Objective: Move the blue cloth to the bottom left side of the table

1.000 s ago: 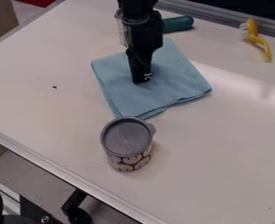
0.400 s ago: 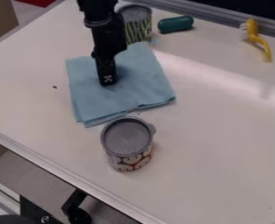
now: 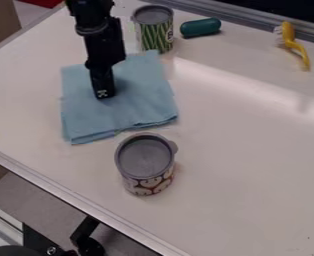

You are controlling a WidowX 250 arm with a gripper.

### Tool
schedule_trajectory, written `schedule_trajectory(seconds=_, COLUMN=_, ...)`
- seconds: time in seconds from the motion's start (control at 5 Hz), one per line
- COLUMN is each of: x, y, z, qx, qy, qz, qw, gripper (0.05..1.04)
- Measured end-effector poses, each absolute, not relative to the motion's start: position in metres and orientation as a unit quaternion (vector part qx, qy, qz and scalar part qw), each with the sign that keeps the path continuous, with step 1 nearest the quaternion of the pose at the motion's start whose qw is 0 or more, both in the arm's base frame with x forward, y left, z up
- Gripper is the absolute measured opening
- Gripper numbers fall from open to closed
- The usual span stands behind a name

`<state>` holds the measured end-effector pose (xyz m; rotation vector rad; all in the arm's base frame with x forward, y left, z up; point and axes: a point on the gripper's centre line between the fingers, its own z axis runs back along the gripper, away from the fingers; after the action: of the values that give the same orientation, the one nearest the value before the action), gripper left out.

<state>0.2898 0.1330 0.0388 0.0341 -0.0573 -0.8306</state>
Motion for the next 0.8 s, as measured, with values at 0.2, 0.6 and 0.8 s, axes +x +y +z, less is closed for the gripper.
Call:
schedule_trajectory(seconds=0.2, x=0.281, y=0.146, z=0.035, qx=0.024, qy=-0.028, qz=-0.399, qw=0.916, gripper=0.052)
schedule_trajectory(seconds=0.6, x=0.256, y=0.163, z=0.034, qx=0.036, qy=-0.006, qz=-0.409, qw=0.912, gripper=0.052)
schedule_trajectory(seconds=0.8, x=0.241, y=0.163, z=0.035, qx=0.027, qy=-0.005, qz=-0.427, qw=0.904, gripper=0.052)
